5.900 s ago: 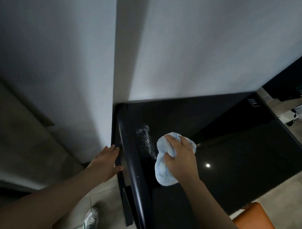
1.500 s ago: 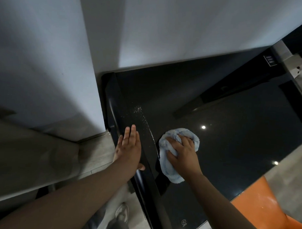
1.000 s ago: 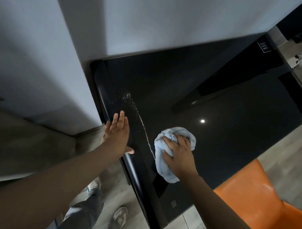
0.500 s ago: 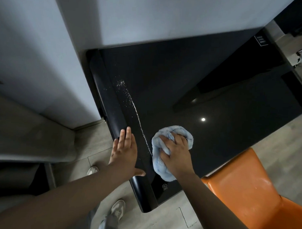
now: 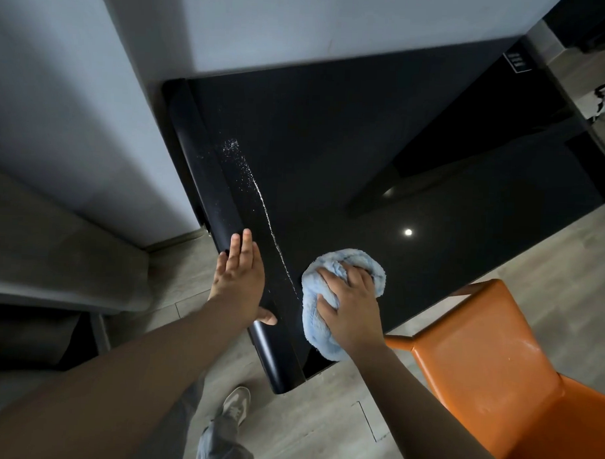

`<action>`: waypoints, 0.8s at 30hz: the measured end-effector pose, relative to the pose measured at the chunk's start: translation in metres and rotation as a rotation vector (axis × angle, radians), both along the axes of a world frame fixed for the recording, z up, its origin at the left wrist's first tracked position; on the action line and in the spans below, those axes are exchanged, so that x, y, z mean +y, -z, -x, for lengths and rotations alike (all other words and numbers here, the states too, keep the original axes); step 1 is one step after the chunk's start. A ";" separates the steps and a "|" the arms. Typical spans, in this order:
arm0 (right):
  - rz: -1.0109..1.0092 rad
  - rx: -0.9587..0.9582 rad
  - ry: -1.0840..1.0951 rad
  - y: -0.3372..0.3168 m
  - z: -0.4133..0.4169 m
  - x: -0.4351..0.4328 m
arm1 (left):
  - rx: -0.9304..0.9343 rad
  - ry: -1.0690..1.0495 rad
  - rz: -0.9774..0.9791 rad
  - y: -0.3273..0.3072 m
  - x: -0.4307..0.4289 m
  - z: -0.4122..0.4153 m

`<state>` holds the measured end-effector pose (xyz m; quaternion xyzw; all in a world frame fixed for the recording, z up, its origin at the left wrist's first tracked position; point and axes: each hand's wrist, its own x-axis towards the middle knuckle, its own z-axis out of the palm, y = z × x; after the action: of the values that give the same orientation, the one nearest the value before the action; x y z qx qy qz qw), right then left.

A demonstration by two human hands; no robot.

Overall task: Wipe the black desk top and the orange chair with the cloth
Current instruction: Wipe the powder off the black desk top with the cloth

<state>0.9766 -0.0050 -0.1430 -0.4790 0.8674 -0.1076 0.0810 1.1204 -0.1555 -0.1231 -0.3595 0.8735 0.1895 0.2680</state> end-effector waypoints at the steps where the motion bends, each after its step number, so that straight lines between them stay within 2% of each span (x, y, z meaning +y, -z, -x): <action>1: 0.007 0.008 0.003 0.000 -0.001 0.004 | -0.011 0.007 0.007 0.000 0.000 0.001; 10: -0.027 0.052 0.016 -0.002 -0.013 0.045 | -0.037 0.045 0.068 0.005 0.002 -0.003; 24: -0.128 -0.019 0.058 -0.008 -0.029 0.095 | -0.056 0.022 0.080 0.006 0.002 -0.005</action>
<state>1.0058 0.0903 -0.1347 -0.4467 0.8851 -0.0589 0.1164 1.1253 -0.1537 -0.1286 -0.3654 0.8765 0.1415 0.2798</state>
